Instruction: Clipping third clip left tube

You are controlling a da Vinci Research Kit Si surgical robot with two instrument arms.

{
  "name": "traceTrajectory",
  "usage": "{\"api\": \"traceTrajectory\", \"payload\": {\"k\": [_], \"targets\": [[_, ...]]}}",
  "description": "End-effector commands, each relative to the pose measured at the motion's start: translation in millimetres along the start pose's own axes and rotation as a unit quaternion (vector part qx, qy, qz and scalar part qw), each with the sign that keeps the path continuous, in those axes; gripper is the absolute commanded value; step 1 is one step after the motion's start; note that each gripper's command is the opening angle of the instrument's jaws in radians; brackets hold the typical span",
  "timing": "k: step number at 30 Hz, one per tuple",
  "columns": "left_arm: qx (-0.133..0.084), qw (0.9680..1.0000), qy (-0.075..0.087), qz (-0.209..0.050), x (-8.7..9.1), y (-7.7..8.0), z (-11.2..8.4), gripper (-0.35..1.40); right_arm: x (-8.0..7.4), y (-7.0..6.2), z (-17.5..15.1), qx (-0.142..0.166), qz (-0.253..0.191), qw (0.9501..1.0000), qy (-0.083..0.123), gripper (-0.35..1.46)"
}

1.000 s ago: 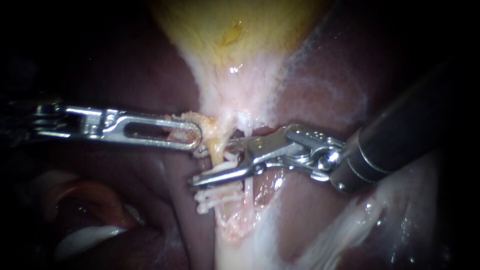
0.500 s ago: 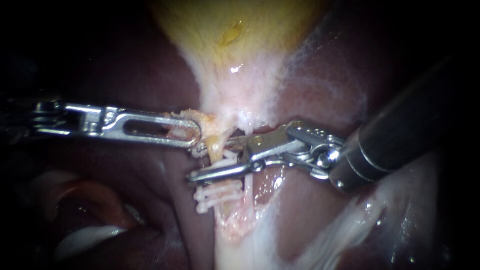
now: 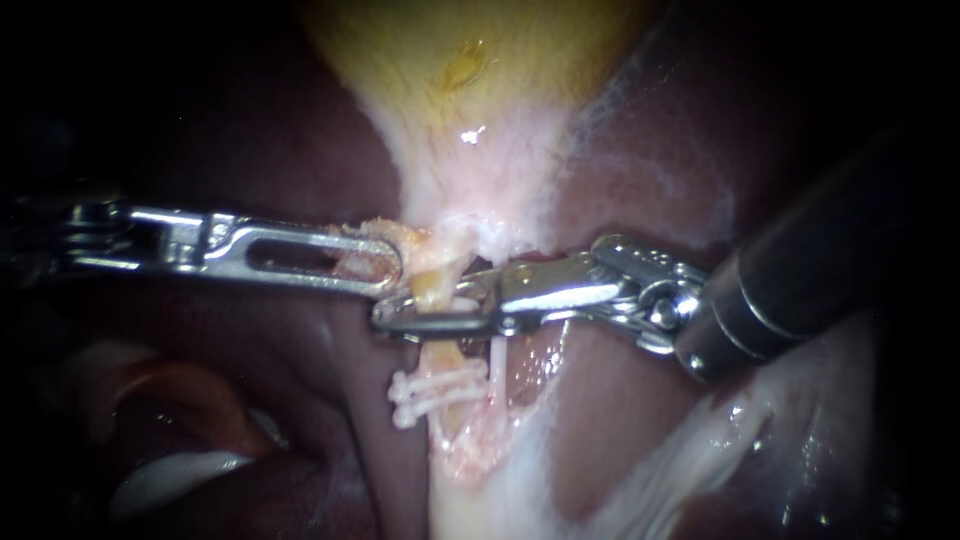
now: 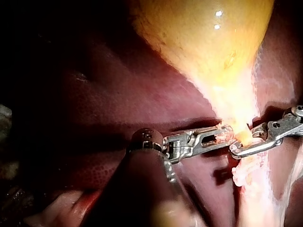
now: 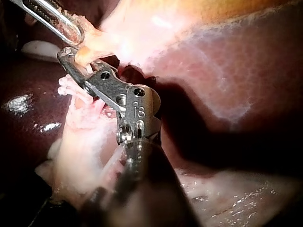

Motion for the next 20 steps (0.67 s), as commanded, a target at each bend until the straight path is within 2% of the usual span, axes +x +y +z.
{"api": "traceTrajectory", "payload": {"k": [1, 20], "targets": [[0.0, 1.0, 0.0, 0.0, 0.0, 0.0, 0.0, -0.35, -0.1, 0.0, -0.2, -0.004, -0.001, 1.0, 0.001, -0.35], [0.0, 1.0, 0.0, 0.0, 0.0, 0.1, 0.0, -0.35, -0.2, -0.1, -0.4, -0.006, -0.001, 1.0, 0.002, -0.35]]}}
